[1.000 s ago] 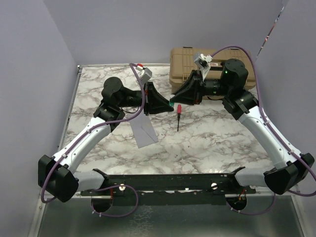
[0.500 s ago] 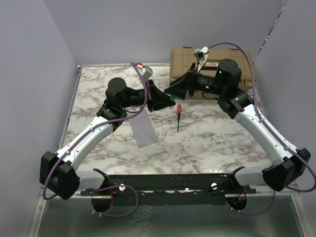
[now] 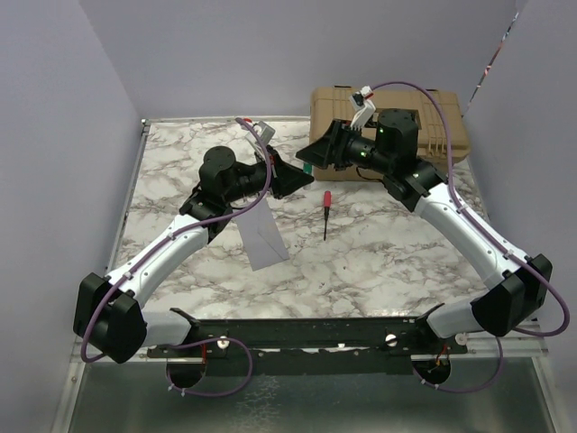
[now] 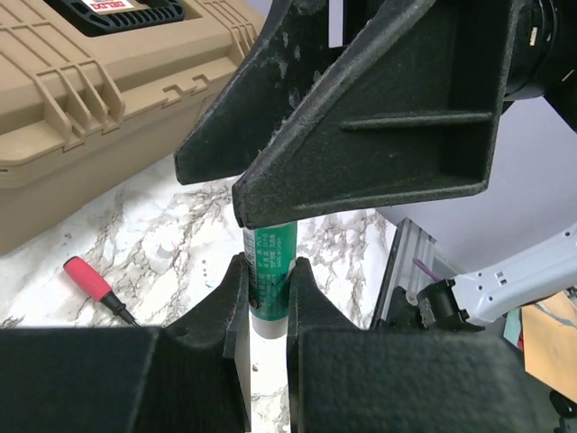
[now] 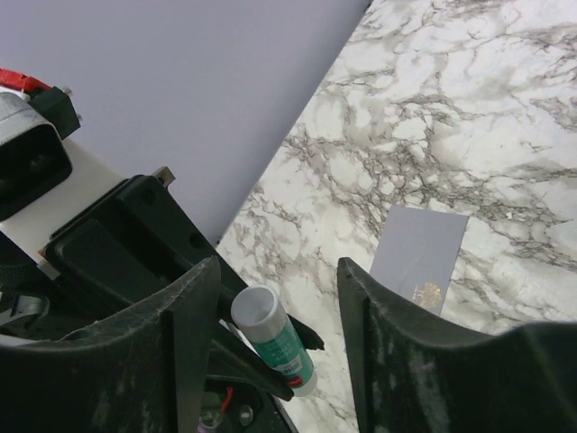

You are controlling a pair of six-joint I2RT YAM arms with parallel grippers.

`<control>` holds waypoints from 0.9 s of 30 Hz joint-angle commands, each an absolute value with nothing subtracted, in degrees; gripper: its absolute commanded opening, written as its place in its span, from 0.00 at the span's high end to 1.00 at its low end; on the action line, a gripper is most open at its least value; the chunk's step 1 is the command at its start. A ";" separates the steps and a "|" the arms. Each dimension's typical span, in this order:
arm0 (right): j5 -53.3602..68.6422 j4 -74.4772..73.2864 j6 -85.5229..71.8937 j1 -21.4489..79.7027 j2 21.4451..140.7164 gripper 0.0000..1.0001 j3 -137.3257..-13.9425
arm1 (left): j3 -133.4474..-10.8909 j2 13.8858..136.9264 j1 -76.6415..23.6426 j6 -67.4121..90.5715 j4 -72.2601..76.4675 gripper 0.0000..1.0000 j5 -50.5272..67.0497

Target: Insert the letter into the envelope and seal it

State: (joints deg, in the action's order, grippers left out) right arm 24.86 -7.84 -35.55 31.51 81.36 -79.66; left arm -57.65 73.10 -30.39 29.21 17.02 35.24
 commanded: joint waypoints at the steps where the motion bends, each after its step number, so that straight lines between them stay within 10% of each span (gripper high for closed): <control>1: 24.56 -9.76 -35.00 31.86 81.93 0.47 -82.27 | -57.78 73.46 -30.23 27.91 17.54 1.00 32.52; 6: 27.15 -10.07 -33.70 31.88 82.36 0.63 -83.19 | -58.26 73.74 -30.26 28.03 17.36 1.00 32.87; 13: 29.83 -12.68 -30.36 31.88 83.22 0.48 -84.99 | -59.94 74.20 -30.24 28.48 15.69 1.00 33.65; 22: 31.47 -14.35 -29.76 31.80 84.29 0.56 -85.25 | -61.16 74.53 -30.24 29.46 15.05 1.00 34.53; 27: 29.84 -13.65 -29.62 31.80 83.41 0.78 -84.61 | -60.88 74.19 -30.23 29.44 15.08 1.00 35.06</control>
State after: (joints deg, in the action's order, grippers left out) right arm 29.50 -13.39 -30.35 31.55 83.83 -83.53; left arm -59.46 74.19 -30.39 29.43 15.27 34.00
